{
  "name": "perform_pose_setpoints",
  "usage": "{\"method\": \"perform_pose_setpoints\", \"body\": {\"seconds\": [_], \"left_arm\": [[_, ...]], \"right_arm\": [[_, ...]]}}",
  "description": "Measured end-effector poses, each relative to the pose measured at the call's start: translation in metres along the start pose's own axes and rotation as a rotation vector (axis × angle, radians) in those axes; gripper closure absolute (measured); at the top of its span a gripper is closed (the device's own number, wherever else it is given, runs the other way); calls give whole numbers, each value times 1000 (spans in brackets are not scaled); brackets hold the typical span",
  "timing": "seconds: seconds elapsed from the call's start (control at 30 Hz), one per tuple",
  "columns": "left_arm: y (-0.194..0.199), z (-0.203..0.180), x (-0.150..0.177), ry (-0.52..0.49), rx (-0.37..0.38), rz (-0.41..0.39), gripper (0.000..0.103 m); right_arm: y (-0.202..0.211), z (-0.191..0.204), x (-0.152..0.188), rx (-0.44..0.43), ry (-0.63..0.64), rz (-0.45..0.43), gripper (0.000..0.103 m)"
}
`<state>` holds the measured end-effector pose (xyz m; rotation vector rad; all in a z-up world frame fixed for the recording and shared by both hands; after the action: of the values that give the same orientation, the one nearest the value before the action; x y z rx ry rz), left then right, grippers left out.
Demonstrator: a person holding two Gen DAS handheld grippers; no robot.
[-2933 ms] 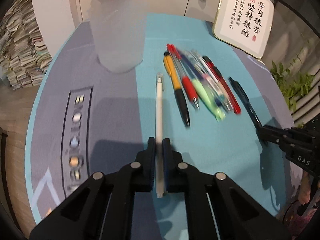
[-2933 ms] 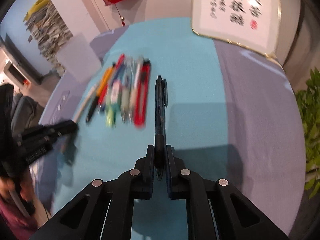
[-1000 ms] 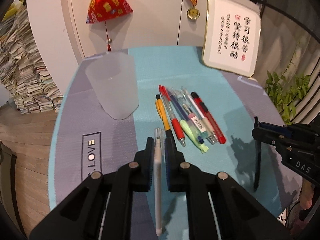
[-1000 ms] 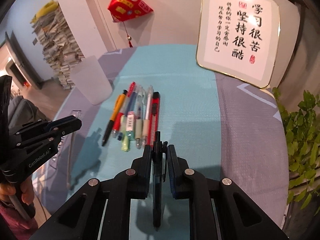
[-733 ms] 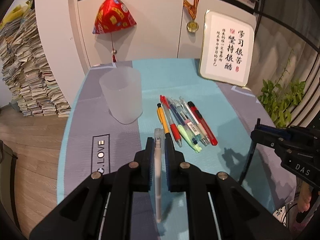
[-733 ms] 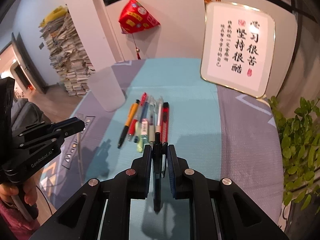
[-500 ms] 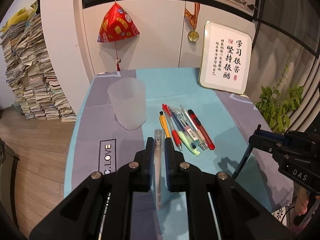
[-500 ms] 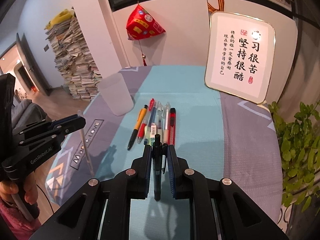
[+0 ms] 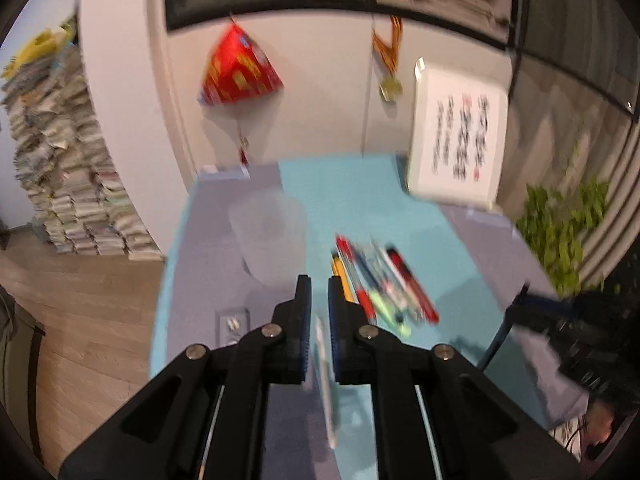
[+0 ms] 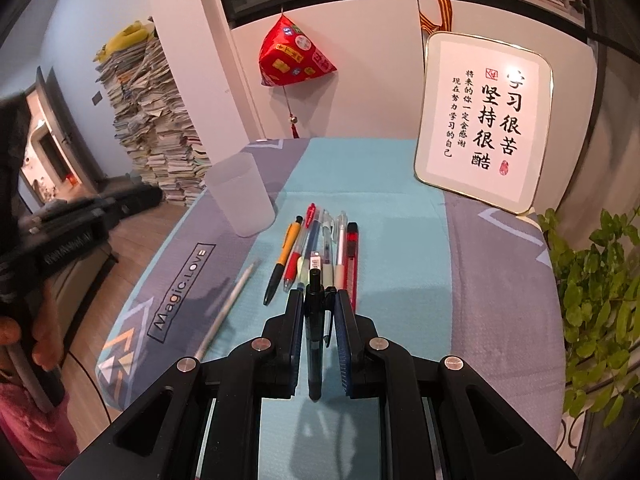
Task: Organize stationery
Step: 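Lift the white pen into the frosted cup and open the left tool while the right holds the black pen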
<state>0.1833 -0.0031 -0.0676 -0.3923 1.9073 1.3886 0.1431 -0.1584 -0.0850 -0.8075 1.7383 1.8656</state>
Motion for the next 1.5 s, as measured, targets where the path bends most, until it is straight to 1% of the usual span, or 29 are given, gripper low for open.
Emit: {"method": "perform_pose_setpoints", "body": {"seconds": [0.1,0.23,0.27,0.4,0.43,0.5,0.57,0.63,0.67,0.7,0.73,0.83,0.9,1.0,1.13,1.27,1.37,1.43,1.5], "left_arm": [[-38,3,25,31,36,109,94],[-77,11,47,36,18,195,93],[-84,13,49,37,11,206,91],[-106,21,53,58,5,225,73],[-109,21,52,61,-1,227,72],[-116,25,53,64,-14,237,73],[-120,25,53,70,-8,248,73],[-122,23,52,60,-12,241,75],[-123,23,51,56,-13,238,77],[-124,23,50,55,-12,235,90],[-124,22,49,49,-12,235,94],[-123,20,49,31,-14,239,95],[-114,18,47,31,-5,214,95],[-89,10,34,27,23,139,95],[-45,4,13,0,24,25,95],[-1,7,-11,3,18,-91,95],[19,9,-28,-8,23,-145,95],[25,11,-40,-24,-3,-174,95],[28,17,-55,-23,-13,-196,95]], "right_arm": [[-6,-3,3,6,-8,17,87],[-9,-4,3,4,-13,21,87],[-9,-5,3,3,-14,18,87],[-11,-8,2,3,-22,15,87],[-11,-10,1,3,-25,15,87],[-12,-12,1,3,-29,15,87],[-12,-13,0,3,-31,15,87],[-11,-13,-2,2,-33,12,87],[-11,-13,-2,1,-33,11,87],[-10,-13,-3,0,-34,9,87],[-10,-13,-4,0,-34,8,87],[-9,-12,-4,-2,-35,5,87],[-9,-12,-4,0,-35,5,87],[-9,-13,-5,4,-39,5,87],[-5,-11,-6,3,-38,-4,87],[-2,-8,-9,-4,-36,-12,87],[0,-3,-12,-9,-25,-18,87],[2,2,-14,-12,-15,-23,87],[4,6,-15,-16,-7,-27,87]]}}
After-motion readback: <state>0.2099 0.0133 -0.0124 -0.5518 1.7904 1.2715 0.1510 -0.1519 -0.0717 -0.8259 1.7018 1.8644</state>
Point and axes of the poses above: each gripper's, at about its wrist camera, not at the fingertips, and y roughly against the way its jaws point, z to its left, x to its underside, the point moved 8 cm from there along -y, roughly the way its jaws point, and after that the axes turned 11 degrees about x, right-handed, at the moved point
